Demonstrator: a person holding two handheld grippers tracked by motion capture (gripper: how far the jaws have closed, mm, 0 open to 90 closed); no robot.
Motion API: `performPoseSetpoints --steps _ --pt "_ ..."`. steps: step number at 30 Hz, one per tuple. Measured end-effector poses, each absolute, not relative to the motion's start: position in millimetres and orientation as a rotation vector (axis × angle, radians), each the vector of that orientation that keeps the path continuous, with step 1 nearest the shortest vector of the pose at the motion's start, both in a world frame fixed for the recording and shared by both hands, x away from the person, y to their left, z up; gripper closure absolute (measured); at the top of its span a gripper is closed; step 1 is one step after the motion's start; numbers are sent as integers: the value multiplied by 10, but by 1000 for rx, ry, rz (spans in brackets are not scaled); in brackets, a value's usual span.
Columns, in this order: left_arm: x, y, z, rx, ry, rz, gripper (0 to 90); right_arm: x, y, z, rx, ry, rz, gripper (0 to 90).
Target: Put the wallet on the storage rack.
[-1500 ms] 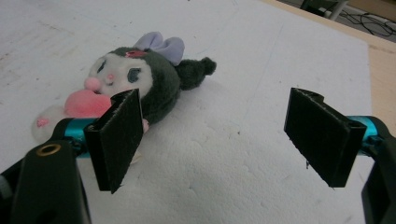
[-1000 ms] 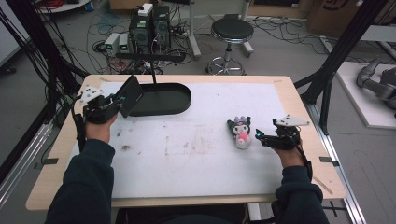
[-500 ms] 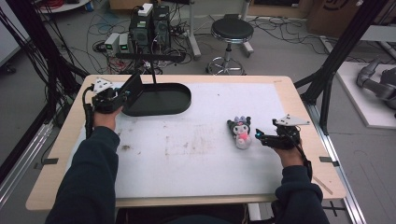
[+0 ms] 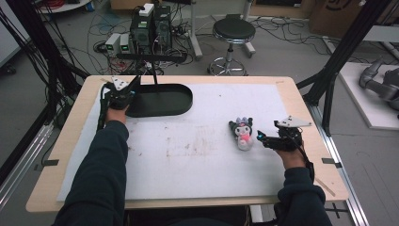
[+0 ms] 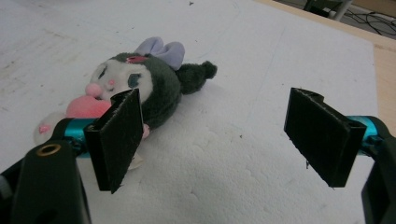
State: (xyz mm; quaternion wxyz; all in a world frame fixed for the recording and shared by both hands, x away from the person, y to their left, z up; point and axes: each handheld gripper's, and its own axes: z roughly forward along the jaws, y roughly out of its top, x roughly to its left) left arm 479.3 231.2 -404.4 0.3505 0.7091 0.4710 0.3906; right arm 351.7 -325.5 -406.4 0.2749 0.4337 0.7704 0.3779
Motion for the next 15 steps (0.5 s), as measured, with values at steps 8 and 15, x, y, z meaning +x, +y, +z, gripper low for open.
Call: performPoseSetpoints --steps 8,15 --pt "4788 2211 -4062 1793 1233 810 569 3492 -3245 -4046 1158 2067 1026 201" --pt "4783 2159 -4058 1764 1222 767 479 3487 -3226 -4039 1148 2074 1030 201"
